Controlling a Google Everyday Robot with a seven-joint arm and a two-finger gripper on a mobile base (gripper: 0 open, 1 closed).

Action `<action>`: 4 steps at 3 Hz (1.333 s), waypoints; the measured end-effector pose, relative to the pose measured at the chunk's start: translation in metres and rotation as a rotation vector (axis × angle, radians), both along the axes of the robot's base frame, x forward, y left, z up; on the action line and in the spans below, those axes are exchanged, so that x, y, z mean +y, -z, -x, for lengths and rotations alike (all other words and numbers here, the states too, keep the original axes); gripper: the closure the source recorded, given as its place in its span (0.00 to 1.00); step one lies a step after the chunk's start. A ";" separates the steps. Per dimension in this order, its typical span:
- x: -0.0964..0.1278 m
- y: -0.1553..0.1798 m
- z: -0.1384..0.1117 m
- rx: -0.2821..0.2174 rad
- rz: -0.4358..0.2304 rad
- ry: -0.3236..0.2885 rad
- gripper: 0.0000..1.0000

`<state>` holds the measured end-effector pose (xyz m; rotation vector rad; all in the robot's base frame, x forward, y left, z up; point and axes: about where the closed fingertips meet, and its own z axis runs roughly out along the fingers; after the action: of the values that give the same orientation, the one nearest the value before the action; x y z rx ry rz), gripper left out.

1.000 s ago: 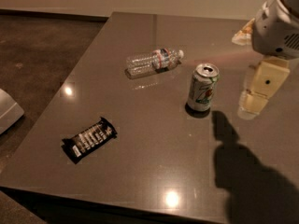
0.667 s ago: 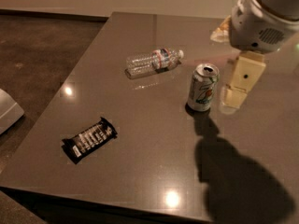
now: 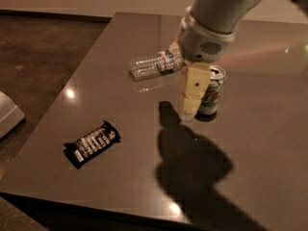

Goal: Move rxbar chocolate near 7up can

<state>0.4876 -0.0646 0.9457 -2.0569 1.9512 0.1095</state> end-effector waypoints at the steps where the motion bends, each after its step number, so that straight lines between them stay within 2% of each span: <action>1: 0.031 0.025 -0.003 0.018 0.019 -0.072 0.00; 4: 0.089 0.078 0.028 0.035 0.057 -0.289 0.00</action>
Offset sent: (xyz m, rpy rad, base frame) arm -0.0151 0.0823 -0.0812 -0.0603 0.0561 0.2579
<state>0.4593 0.0249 0.8673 -2.3782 1.6810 0.1553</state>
